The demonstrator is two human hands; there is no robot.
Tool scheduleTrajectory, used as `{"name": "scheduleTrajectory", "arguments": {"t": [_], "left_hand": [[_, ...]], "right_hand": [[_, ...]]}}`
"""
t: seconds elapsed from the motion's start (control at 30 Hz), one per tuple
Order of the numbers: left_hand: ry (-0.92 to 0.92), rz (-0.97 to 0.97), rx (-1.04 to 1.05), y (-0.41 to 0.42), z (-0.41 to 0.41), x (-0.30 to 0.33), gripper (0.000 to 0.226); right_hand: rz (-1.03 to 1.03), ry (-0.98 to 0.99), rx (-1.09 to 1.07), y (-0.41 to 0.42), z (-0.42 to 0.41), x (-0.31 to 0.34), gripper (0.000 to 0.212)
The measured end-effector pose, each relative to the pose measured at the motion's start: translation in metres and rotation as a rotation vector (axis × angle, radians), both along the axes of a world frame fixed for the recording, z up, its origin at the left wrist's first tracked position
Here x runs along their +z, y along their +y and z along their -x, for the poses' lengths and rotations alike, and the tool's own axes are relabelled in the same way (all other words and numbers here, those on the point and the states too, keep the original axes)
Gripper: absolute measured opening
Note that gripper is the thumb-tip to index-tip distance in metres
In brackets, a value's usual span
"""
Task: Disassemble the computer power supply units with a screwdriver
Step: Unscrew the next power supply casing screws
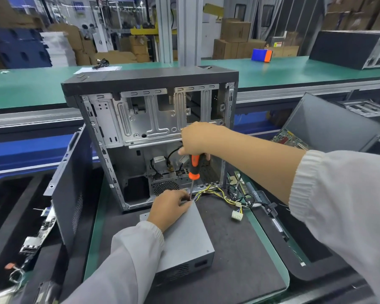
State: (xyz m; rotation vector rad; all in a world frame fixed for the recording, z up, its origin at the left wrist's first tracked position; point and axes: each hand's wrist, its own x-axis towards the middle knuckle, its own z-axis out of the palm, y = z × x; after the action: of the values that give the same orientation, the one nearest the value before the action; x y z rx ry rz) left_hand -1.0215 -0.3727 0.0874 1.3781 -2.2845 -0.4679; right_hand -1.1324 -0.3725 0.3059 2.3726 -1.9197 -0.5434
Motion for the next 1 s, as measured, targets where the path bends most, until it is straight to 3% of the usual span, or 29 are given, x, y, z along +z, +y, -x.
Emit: {"name": "scheduleTrajectory", "arguments": {"t": [0.13,0.23,0.33,0.6,0.7,0.77,0.8,0.93,1.0], "left_hand": [[-0.067,0.058,-0.005,-0.001,0.002,0.0,0.015],[-0.156,0.101,-0.023,-0.001,0.005,0.003,0.016],[-0.266,0.144,-0.037,0.0,0.006,0.005,0.019],[-0.581,0.261,-0.036,0.004,0.019,0.009,0.011],[-0.616,0.295,-0.034,0.008,0.023,0.011,0.007],[-0.489,0.234,0.053,0.009,0.024,0.013,0.01],[-0.326,0.13,0.105,0.011,0.023,0.015,0.014],[0.487,-0.573,0.191,0.022,0.023,0.03,0.034],[0.781,-0.893,0.163,0.034,0.019,0.035,0.039]], "right_hand": [[-0.178,0.011,0.013,0.0,-0.001,0.009,0.028],[-0.178,0.032,0.052,0.006,-0.002,0.013,0.046],[-0.14,0.12,0.078,0.01,-0.001,0.01,0.031],[-0.178,-0.064,-0.093,0.015,0.018,0.023,0.02],[-0.226,-0.092,-0.145,0.02,0.026,0.024,0.024],[-0.28,-0.114,-0.16,0.023,0.03,0.023,0.029],[-0.307,-0.134,-0.164,0.026,0.032,0.022,0.029],[-0.386,-0.194,-0.144,0.038,0.037,0.016,0.022],[-0.403,-0.219,-0.123,0.043,0.039,0.01,0.018]]}}
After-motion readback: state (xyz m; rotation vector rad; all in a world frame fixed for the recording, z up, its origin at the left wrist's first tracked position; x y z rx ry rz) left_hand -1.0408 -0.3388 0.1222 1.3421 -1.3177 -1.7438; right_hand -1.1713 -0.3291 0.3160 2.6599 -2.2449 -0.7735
